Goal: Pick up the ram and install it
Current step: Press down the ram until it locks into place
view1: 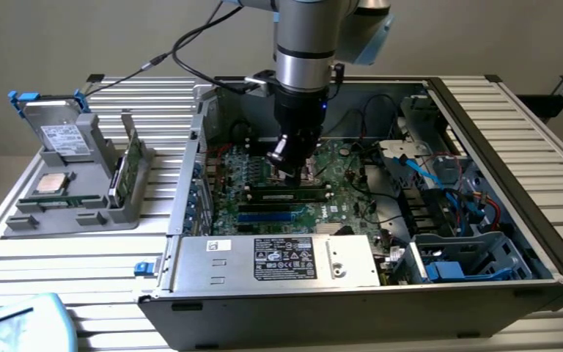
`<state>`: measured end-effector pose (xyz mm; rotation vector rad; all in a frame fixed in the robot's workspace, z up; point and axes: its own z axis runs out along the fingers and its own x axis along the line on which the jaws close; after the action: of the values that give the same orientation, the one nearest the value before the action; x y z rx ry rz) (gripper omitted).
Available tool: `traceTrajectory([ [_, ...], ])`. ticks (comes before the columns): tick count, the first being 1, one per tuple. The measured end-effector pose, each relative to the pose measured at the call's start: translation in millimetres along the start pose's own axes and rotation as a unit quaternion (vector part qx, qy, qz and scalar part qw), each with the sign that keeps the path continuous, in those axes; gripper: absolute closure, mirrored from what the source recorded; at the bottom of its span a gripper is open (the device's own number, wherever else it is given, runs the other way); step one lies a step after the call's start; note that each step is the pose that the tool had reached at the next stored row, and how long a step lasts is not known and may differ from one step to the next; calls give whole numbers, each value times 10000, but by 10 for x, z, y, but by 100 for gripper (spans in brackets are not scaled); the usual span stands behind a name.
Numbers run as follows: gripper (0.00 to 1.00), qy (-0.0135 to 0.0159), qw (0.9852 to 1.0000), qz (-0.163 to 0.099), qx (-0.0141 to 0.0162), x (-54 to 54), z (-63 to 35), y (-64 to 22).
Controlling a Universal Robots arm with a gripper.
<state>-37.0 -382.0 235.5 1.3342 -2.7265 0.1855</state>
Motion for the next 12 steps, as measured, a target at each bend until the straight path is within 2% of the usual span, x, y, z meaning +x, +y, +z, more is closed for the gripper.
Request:
traceTrajectory([
  [6,90,-3,9993,385,-19,0,2,0],
  [12,90,-3,9971,766,-42,-1,5,0],
])
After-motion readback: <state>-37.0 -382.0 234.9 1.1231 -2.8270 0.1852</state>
